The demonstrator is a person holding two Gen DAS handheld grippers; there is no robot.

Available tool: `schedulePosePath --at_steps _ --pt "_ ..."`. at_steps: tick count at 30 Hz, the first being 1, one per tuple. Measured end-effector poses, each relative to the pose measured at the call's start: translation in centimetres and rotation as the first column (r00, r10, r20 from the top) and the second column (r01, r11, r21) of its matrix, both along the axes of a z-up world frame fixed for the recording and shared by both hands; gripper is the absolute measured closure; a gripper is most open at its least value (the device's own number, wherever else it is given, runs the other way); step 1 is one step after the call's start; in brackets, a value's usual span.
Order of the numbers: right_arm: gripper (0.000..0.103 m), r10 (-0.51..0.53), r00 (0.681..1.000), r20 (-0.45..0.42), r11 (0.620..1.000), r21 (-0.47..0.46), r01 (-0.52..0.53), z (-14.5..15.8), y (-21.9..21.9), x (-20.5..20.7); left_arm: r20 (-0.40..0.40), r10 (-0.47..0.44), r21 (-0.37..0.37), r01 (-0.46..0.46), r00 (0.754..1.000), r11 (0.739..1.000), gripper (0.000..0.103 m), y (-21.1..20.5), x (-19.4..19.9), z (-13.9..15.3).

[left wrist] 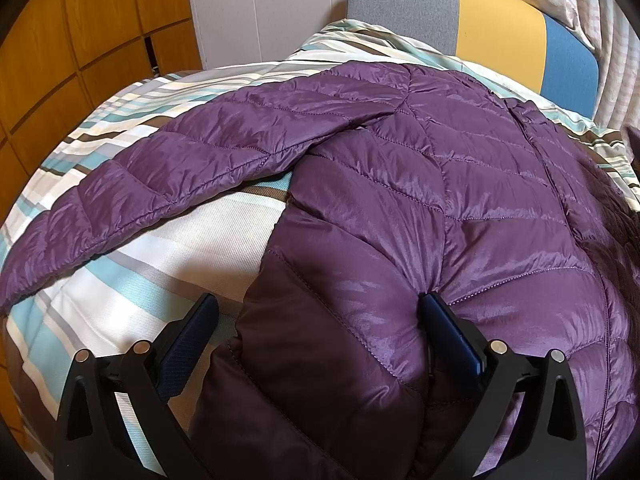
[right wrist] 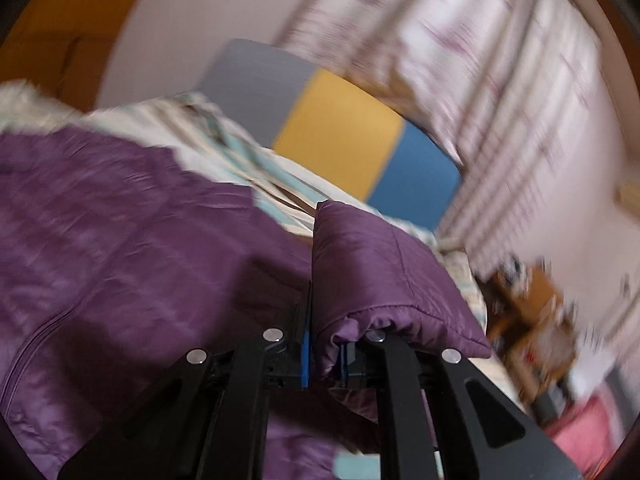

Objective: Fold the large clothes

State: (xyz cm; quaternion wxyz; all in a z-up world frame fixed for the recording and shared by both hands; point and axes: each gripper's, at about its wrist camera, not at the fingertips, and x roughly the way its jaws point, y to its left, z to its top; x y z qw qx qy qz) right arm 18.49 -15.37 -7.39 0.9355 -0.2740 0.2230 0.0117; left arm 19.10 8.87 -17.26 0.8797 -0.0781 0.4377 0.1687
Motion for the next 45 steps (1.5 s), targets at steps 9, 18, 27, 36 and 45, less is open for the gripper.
schedulePosePath --at_steps 9,18,27,36,45 --pt "0.094 0.221 0.973 -0.072 0.915 -0.331 -0.232 -7.9 10.6 -0.4 0.001 0.0 -0.003 0.0 1.0 1.0 0.003 0.1 0.0 0.0" --pt "0.052 0.317 0.944 0.091 0.732 -0.656 -0.182 -11.6 13.0 -1.3 0.001 0.0 -0.01 0.0 1.0 1.0 0.003 0.1 0.0 0.0" --pt "0.044 0.376 0.927 0.006 0.563 -0.796 -0.224 -12.7 12.7 1.1 -0.024 0.004 -0.06 -0.005 1.0 0.998 0.003 0.7 -0.1 0.6" --pt "0.022 0.234 0.942 -0.24 0.971 0.007 -0.239 -5.1 1.6 5.4 0.158 -0.031 -0.098 0.047 0.987 0.994 0.003 -1.4 -0.4 6.3" --pt "0.033 -0.02 0.93 -0.366 0.769 0.59 0.248 -4.1 -12.1 10.6 0.015 -0.213 0.041 0.212 0.977 0.976 0.033 -8.4 7.2 3.3"
